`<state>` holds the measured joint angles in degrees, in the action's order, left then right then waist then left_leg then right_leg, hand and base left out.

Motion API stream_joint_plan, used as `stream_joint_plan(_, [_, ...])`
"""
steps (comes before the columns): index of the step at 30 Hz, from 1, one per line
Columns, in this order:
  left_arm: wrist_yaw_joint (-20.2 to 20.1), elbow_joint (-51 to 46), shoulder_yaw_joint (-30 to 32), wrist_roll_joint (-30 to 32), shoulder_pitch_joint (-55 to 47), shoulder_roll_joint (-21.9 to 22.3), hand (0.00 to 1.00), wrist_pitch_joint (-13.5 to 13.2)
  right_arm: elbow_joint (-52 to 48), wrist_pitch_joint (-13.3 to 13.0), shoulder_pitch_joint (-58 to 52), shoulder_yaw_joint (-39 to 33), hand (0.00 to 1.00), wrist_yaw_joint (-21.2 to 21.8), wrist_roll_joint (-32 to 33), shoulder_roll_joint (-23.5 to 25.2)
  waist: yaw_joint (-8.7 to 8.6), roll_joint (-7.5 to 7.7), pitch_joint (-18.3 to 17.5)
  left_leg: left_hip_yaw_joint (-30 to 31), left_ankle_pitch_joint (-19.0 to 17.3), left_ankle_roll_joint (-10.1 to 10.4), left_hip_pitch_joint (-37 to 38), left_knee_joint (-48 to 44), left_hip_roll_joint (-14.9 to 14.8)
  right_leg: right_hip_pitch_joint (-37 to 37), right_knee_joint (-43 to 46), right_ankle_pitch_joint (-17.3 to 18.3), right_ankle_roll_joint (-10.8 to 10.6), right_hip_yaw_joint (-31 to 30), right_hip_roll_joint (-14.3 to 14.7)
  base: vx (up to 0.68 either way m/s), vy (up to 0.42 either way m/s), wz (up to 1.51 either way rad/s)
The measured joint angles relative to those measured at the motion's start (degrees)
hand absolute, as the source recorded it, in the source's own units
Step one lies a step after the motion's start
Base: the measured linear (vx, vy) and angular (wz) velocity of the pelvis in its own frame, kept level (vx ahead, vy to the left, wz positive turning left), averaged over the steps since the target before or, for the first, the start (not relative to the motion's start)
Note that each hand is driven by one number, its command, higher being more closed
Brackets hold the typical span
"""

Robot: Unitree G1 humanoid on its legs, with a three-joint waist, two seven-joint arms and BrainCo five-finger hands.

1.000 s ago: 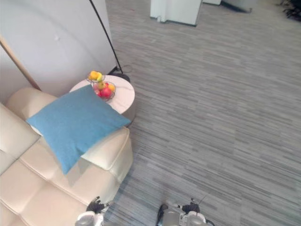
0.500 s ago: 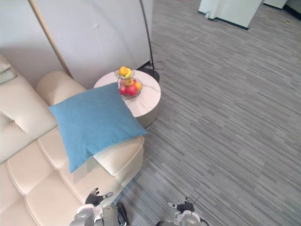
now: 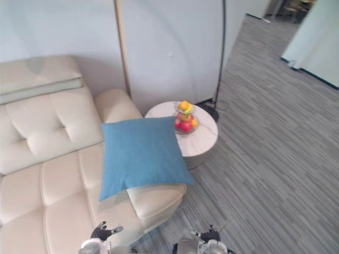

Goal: Pick up cushions and gather them together orderly.

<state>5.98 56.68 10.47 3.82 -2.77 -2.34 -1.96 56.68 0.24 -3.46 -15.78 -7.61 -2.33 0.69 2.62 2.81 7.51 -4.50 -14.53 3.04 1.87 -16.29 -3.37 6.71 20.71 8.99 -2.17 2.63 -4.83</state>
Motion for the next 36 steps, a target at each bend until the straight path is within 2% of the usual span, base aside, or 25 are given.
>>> stream_joint_plan(1, [-0.04,0.00,0.43,0.07,-0.47,1.37,0.00,-0.19,-0.05,0.04,-0.14,0.04,0.00,-0.07,0.00,-0.75,0.14,-1.59,-1.38,0.28,-0.55,0.75,-0.97,-0.55,-1.48,-0.12,-1.38,0.56,0.29,1.10,1.19,0.31,-0.242,0.39])
stream_joint_plan(2, [-0.03,0.02,0.78,0.07,-0.46,1.83,0.00,-0.18,-0.08,0.06,0.03,0.06,0.00,-0.06,-0.02,-0.96,0.22,-2.15,-1.59,0.37,-0.76,1.09,-1.10,-0.56,-1.95,-0.17,-1.84,0.71,0.46,1.53,1.59,0.29,-0.175,0.25])
stream_joint_plan(3, [0.01,0.01,1.81,0.06,-0.24,2.84,0.00,-0.13,-1.18,0.09,0.22,0.15,0.00,-0.03,-0.02,-1.17,0.26,-3.38,-1.20,0.59,-0.84,1.29,-0.86,-0.24,-2.99,-1.02,-2.61,0.70,0.54,2.66,2.49,0.22,-0.127,0.18])
stream_joint_plan(5, [0.01,0.02,2.10,0.01,-0.44,3.07,0.00,-0.08,-1.69,0.24,-0.05,0.11,0.00,-0.06,0.01,-1.12,0.23,-3.63,-1.27,1.38,-0.48,1.93,-0.23,1.26,-3.72,-2.23,-3.29,0.68,0.58,4.12,3.31,0.20,-0.131,0.30])
stream_joint_plan(10, [0.18,-0.70,2.27,-0.60,-0.30,2.77,0.00,-0.12,-1.81,0.21,-0.21,0.11,0.00,-0.10,0.13,-0.41,0.51,-2.49,-1.43,3.41,-0.03,2.51,2.37,3.56,-4.06,-6.37,-6.15,0.67,0.58,6.69,3.52,0.11,-0.028,0.30])
stream_joint_plan(13, [0.54,-0.91,3.44,-0.70,-0.51,2.61,0.00,-0.08,-1.95,0.06,-0.18,-0.76,0.00,-0.17,0.22,0.97,0.53,-1.60,-1.93,3.41,0.25,2.12,2.34,3.94,-2.77,-7.62,-8.68,0.30,0.11,6.73,2.12,0.04,0.072,0.05])
stream_joint_plan(19, [1.47,-0.97,4.19,-2.02,-0.65,1.47,0.00,-0.01,-4.45,0.27,-0.43,-2.09,0.00,-0.26,1.25,1.24,0.51,-1.13,-2.29,3.52,1.06,1.01,2.14,4.36,-1.19,-8.91,-11.68,-1.58,-0.82,7.09,0.79,-0.01,0.067,0.05])
stream_joint_plan(24, [1.51,-3.95,4.22,-2.89,-0.67,-1.44,0.00,0.08,-14.21,0.13,0.04,-2.10,0.00,-0.43,1.63,-1.47,0.22,-1.02,-2.34,3.61,3.12,0.61,2.18,6.92,-0.38,-8.68,-13.19,-3.11,-0.98,7.45,0.19,-0.07,0.012,0.06])
stream_joint_plan(28, [1.65,-9.40,4.65,-3.27,-0.62,-6.25,0.00,-0.02,-21.91,-0.23,1.35,-2.14,0.00,-1.50,2.46,-5.40,0.17,-0.53,-2.69,5.04,5.50,0.64,2.22,10.24,0.14,-8.21,-14.09,-3.46,-0.64,8.17,-0.07,-0.09,-0.027,0.15])
stream_joint_plan(32, [2.90,-14.20,6.42,-5.87,-0.24,-8.01,0.00,-0.14,-24.61,-0.75,3.47,-2.09,0.00,-2.40,2.55,-6.80,0.21,-0.49,-2.75,5.99,7.99,0.76,1.78,13.14,0.61,-6.79,-15.17,-4.59,-0.36,8.37,0.08,-0.08,-0.026,0.08])
stream_joint_plan(36, [2.94,-15.71,5.79,-7.60,0.51,-8.10,0.00,-0.14,-24.56,-0.68,4.17,-1.73,0.00,-2.50,3.59,-7.49,0.19,-0.82,-2.69,7.25,8.38,0.72,0.00,13.21,0.95,-6.00,-16.06,-5.27,-0.31,9.29,0.05,-0.04,-0.006,0.15])
